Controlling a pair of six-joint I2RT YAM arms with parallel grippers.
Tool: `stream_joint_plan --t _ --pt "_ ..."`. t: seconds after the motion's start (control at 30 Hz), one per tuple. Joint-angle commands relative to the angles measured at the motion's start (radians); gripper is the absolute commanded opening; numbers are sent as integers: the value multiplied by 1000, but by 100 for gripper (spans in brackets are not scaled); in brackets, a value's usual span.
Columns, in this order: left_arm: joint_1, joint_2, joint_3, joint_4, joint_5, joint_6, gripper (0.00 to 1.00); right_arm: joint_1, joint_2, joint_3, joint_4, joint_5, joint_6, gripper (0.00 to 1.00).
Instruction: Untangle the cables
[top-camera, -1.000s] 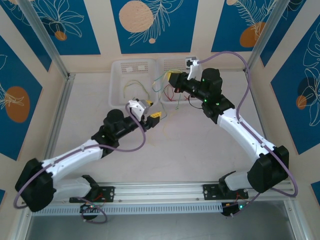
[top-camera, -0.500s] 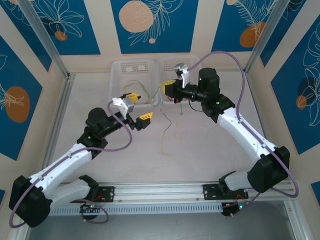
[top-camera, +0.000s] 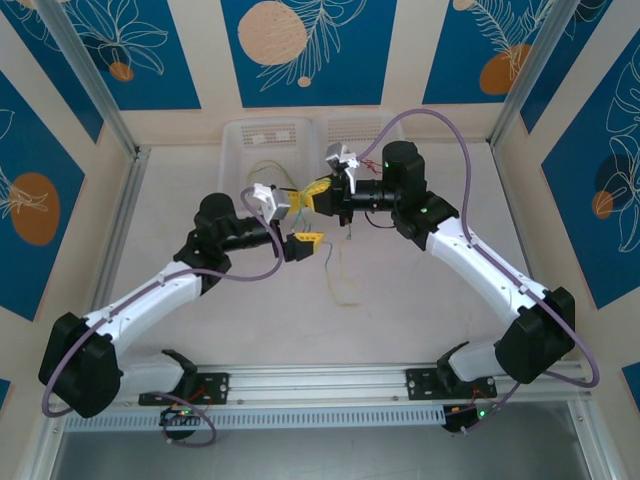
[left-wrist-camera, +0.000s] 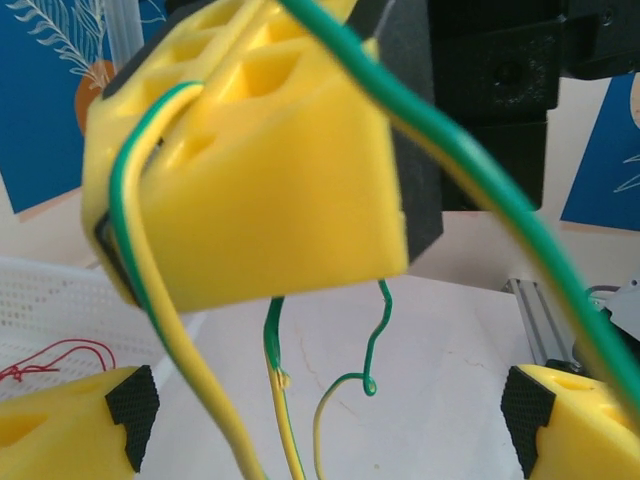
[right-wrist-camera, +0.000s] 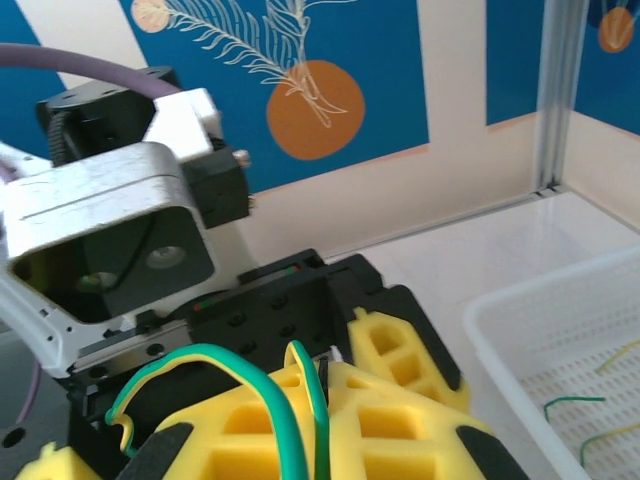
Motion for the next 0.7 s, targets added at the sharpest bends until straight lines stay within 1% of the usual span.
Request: stream_joint_plan --t 0.0,0.07,0.23,0.33,0.43,0.57,0.67 --pt "8 34 39 -2 44 6 89 14 9 -9 53 -95 4 0" --pt "9 51 49 -18 32 17 87 16 12 -11 91 -138 36 0" --pt "9 86 65 -6 46 21 71 26 37 -8 152 -176 84 0" --pt "9 93 65 37 56 -8 70 42 65 3 175 -190 95 0" --pt "-4 95 82 34 65 -1 76 61 96 13 202 -189 94 0" --pt "-18 95 91 25 77 10 72 72 128 30 208 -178 86 0" --pt "-25 101 92 29 77 9 66 73 137 23 261 -175 116 0"
